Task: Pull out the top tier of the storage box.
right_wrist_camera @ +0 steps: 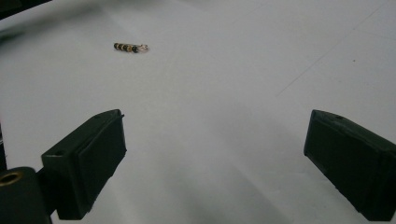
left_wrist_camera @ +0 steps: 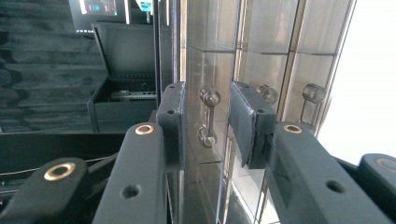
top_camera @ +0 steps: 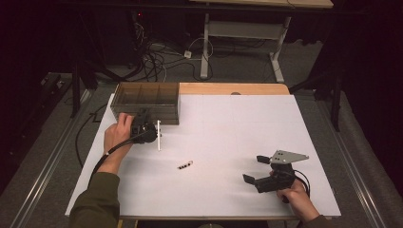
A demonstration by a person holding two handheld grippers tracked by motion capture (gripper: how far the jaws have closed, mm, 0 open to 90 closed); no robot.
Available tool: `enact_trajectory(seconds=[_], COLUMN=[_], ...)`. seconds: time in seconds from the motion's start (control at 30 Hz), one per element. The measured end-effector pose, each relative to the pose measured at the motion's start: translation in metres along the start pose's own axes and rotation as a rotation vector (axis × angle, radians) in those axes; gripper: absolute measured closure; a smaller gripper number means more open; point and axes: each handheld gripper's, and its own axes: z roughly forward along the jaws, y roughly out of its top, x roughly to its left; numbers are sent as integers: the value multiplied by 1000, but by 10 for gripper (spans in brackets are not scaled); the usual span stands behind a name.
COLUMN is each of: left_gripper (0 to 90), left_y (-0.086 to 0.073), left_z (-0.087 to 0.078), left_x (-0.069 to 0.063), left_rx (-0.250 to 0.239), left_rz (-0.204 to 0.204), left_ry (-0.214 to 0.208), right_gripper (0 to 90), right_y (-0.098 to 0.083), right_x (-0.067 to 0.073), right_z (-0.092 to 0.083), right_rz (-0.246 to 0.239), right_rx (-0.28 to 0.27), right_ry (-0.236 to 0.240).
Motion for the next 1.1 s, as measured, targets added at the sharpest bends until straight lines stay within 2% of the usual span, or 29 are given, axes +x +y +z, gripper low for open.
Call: enact_trajectory(seconds=[0.4, 1.1], left_gripper=[715, 743], left_y=[0, 0], left_z=[3, 9], left_x=[-1, -2], left_rx=[8, 16], left_rz=[-12, 0], left_ry=[1, 8], right_gripper=[63, 63], right_y=[0, 0], right_x=[0, 0], right_z=[0, 0], right_rz=[0, 1], right_rx=[0, -2], right_ry=[-1, -3])
